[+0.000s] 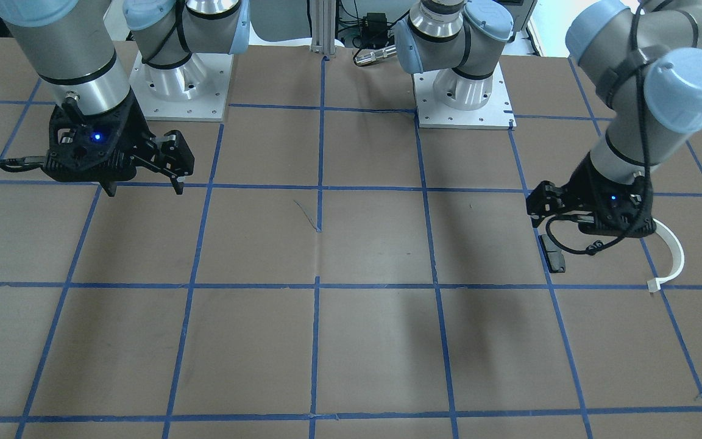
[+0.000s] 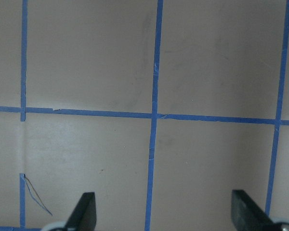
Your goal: Place bearing gear from tray to pile
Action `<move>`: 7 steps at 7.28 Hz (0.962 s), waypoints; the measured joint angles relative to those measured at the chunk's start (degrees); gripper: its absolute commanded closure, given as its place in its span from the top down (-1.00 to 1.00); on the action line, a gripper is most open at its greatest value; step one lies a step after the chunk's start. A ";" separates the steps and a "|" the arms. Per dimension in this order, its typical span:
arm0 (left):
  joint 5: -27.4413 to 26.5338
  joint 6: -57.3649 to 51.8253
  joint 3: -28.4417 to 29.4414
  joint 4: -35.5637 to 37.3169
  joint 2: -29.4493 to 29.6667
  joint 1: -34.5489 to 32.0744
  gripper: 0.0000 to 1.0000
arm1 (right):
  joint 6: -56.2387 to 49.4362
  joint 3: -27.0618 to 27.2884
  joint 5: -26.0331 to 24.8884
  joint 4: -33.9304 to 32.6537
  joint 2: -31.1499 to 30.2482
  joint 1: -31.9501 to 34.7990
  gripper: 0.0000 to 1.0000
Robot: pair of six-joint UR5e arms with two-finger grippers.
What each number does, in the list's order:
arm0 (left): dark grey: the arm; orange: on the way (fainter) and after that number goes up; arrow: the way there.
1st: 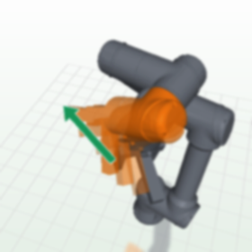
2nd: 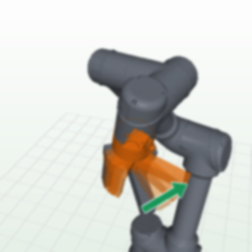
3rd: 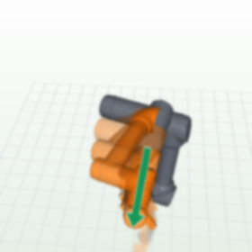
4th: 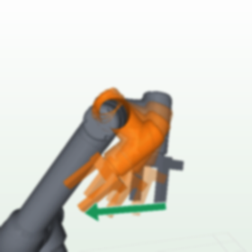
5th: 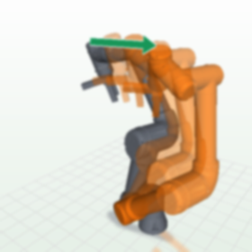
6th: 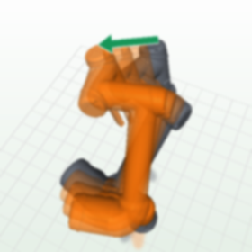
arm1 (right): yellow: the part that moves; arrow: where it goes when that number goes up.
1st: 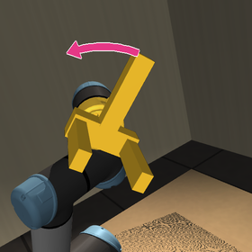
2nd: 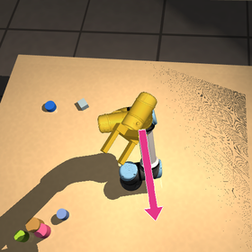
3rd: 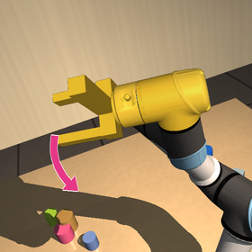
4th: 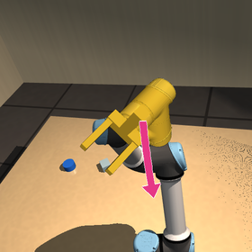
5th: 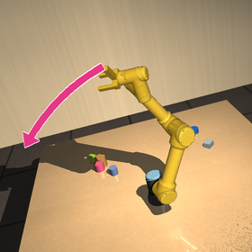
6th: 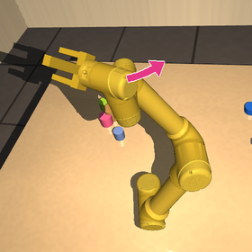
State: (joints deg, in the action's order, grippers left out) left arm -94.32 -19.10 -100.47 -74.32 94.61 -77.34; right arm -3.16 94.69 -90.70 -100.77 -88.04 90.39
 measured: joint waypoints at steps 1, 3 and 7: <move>1.08 2.55 0.11 -1.09 -2.03 -3.73 1.00 | 0.00 -0.02 0.00 -0.05 0.03 -0.03 1.00; 3.26 6.08 0.26 -4.46 -5.58 -9.01 1.00 | 0.00 -0.03 0.04 -0.07 0.01 -0.04 1.00; 5.15 11.64 0.05 -9.78 -9.58 -11.87 1.00 | 0.05 -0.77 0.02 1.27 -0.95 -0.50 1.00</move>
State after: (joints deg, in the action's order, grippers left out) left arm -89.17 -7.46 -100.42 -84.10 85.04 -89.22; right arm -3.11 93.92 -90.69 -99.51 -88.99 89.89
